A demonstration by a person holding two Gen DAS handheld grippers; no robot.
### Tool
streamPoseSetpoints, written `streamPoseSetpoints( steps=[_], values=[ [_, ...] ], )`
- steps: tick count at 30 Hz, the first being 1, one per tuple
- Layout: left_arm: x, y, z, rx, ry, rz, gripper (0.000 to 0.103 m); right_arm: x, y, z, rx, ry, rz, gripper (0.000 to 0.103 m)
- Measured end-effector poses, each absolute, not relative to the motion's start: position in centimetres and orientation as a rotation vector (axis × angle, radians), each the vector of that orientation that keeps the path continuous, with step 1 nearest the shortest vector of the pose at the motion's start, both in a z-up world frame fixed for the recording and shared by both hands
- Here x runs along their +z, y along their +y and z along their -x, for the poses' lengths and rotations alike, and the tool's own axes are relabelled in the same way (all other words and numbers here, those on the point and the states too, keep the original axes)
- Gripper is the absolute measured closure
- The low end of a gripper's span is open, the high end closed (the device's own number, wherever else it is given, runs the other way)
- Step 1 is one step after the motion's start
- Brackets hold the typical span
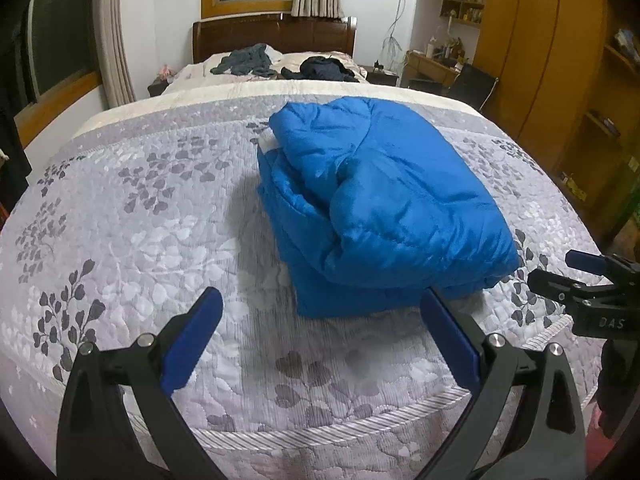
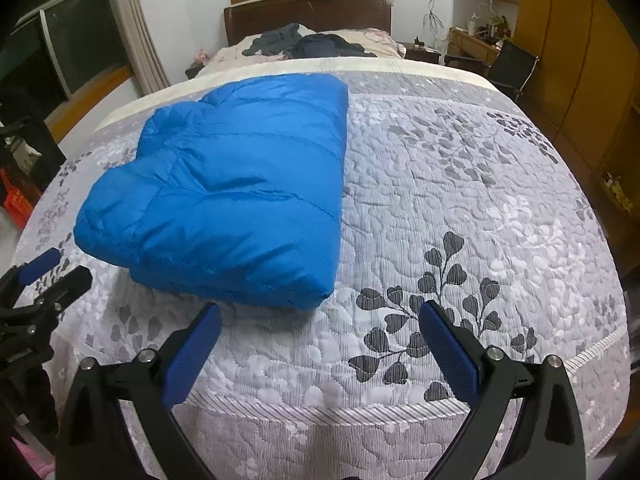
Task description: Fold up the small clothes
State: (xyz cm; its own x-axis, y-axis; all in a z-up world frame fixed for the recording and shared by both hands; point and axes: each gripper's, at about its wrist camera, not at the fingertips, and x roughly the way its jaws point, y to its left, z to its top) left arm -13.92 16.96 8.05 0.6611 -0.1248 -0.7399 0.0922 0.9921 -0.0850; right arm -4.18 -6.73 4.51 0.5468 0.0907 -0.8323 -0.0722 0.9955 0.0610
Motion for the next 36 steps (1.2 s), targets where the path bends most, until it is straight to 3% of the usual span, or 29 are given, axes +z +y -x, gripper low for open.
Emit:
streamPoseSetpoints(
  steps=[36],
  values=[
    [7.63,17.52,13.83,-0.116,0.858,0.048,0.005,4.13,-7.10,3.83,0.080,0.999,-0.014,0.004]
  ],
)
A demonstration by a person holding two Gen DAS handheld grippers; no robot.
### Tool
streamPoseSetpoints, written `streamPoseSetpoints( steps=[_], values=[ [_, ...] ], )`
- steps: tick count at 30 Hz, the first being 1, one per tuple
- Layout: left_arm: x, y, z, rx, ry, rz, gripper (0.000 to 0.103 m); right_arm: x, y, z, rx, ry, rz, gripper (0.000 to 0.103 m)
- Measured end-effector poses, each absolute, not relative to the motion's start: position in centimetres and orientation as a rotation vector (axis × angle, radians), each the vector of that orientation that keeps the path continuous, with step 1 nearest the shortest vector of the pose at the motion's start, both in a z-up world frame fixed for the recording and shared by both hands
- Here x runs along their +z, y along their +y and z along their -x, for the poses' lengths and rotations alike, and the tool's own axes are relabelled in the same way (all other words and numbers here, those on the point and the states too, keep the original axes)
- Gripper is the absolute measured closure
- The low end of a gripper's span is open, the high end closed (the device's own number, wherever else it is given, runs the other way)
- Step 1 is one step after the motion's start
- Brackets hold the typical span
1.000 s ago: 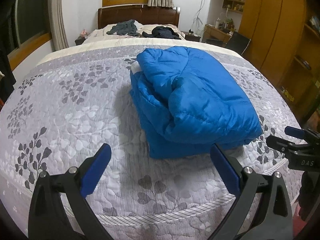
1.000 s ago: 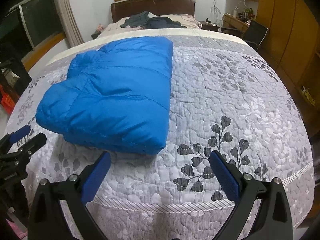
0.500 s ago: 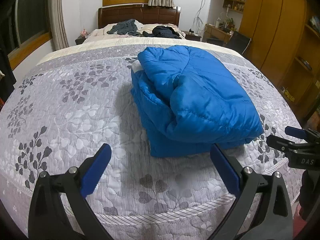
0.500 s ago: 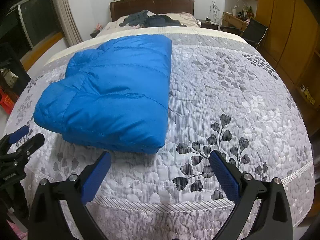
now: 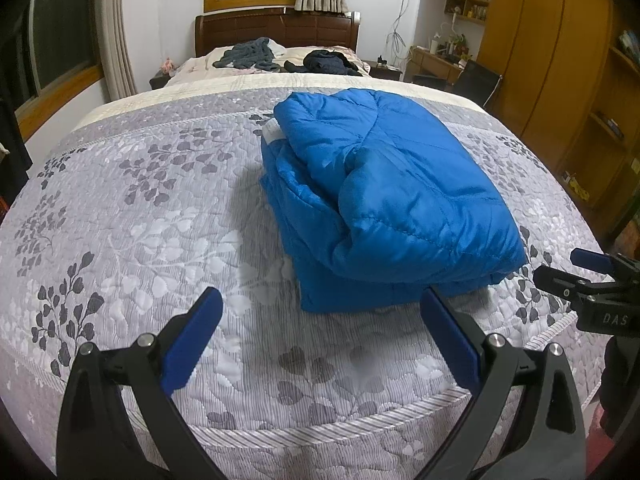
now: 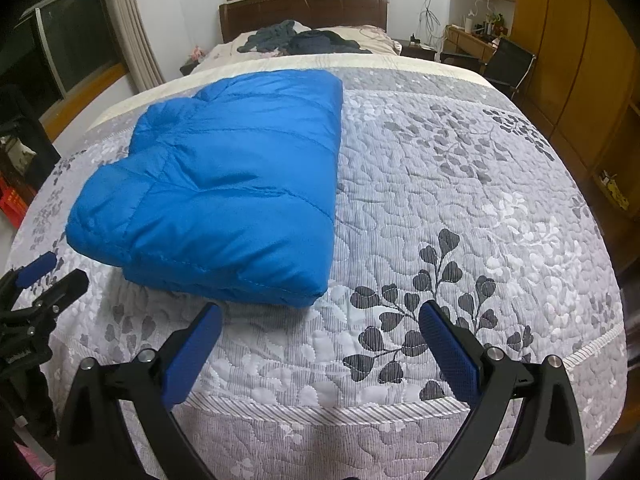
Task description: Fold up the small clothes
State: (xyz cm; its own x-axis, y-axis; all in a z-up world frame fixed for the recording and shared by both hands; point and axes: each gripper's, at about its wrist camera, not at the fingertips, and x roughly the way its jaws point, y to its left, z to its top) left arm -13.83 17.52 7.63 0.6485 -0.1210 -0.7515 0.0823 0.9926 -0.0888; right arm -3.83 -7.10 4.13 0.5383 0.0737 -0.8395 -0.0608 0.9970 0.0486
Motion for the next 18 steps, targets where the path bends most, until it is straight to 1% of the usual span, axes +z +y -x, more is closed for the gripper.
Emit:
streamPoseSetpoints(
  steps=[18],
  values=[
    [7.62,17.51,13.88,-0.115,0.860,0.050,0.005,4.13,-7.11,3.68,0.081,1.002,-0.011,0.004]
  ],
)
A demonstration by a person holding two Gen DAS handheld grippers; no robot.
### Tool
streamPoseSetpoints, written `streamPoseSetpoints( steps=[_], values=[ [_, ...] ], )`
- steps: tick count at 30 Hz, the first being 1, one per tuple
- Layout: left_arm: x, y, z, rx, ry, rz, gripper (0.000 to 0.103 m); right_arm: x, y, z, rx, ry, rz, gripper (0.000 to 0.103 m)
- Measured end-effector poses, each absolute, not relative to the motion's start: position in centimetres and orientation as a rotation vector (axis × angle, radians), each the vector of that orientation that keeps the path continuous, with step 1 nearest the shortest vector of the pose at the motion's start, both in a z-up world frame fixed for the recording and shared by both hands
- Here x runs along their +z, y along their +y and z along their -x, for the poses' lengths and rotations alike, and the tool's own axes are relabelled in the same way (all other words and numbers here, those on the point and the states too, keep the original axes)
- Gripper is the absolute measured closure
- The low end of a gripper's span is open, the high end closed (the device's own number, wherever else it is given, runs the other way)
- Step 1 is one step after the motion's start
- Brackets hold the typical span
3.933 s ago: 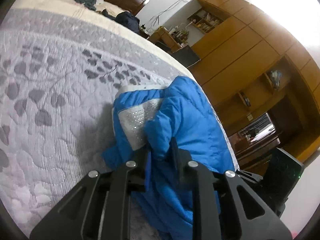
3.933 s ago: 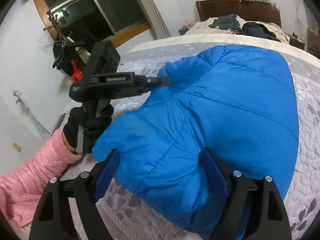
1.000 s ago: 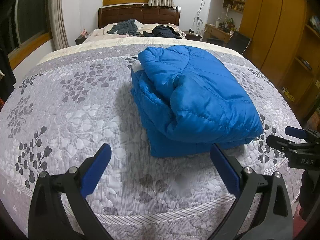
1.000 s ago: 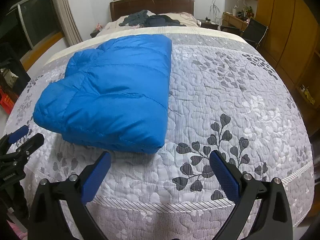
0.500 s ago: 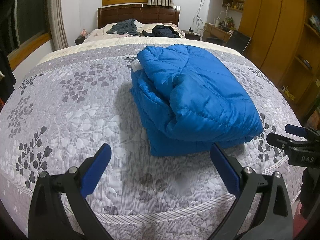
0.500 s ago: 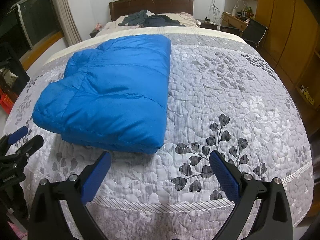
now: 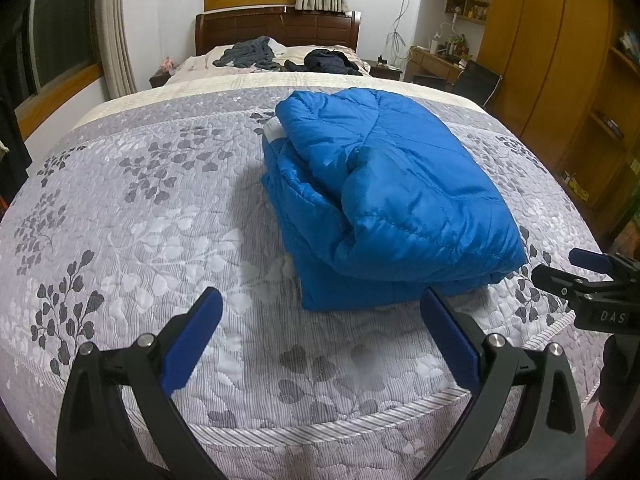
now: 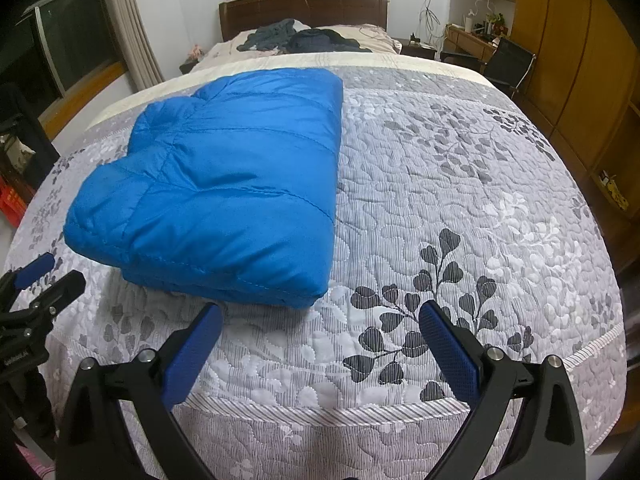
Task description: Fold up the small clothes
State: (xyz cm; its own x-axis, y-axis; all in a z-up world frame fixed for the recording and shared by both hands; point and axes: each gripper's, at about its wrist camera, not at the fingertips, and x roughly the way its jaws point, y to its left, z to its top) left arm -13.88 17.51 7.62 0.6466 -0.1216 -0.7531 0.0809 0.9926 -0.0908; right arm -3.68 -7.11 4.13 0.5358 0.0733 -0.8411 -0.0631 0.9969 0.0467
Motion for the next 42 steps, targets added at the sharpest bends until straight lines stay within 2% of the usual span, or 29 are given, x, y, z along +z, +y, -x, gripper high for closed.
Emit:
streamPoseSetpoints(
  steps=[42],
  values=[
    [7.36,17.57,13.81,-0.121,0.861,0.045,0.005,3.93,-7.46,2.74,0.097,1.008,-0.014,0.004]
  ],
)
